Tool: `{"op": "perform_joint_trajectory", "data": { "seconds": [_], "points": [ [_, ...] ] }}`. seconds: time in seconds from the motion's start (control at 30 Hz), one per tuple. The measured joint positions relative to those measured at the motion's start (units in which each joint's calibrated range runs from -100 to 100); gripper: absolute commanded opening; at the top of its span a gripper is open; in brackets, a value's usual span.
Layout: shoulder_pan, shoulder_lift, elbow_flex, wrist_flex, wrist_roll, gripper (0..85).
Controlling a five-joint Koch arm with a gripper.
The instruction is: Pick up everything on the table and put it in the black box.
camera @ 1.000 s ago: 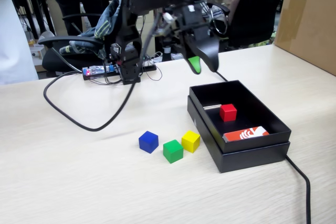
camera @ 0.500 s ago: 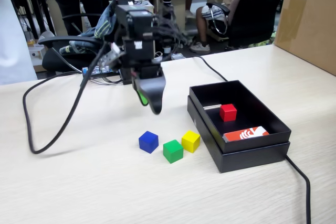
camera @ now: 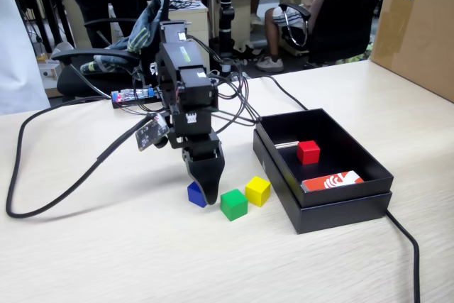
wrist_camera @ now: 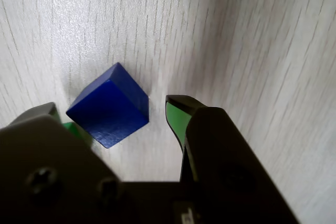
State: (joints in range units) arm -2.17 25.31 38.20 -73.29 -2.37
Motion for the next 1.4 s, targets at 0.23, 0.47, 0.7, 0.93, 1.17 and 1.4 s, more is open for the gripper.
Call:
{"op": "perform_joint_trajectory", "data": {
  "seconds": [0.23,0.47,0.7,0.93,1.17,1.4],
  "points": [
    [-0.24,1.17,1.10,0.08,1.86,10.5],
    [0.83,-21.62,-5.11,0.31,2.00,10.5],
    [11.23,-35.08,-0.18,-0.08,4.69,10.6],
    [17.48,-20.84,6.57,-0.08,9.28,11.0],
    [17.97,-5.18,6.66,-0.08,12.45,11.2],
    [18.07,-0.65,6.66,-0.15,13.14,20.9]
  ]
}}
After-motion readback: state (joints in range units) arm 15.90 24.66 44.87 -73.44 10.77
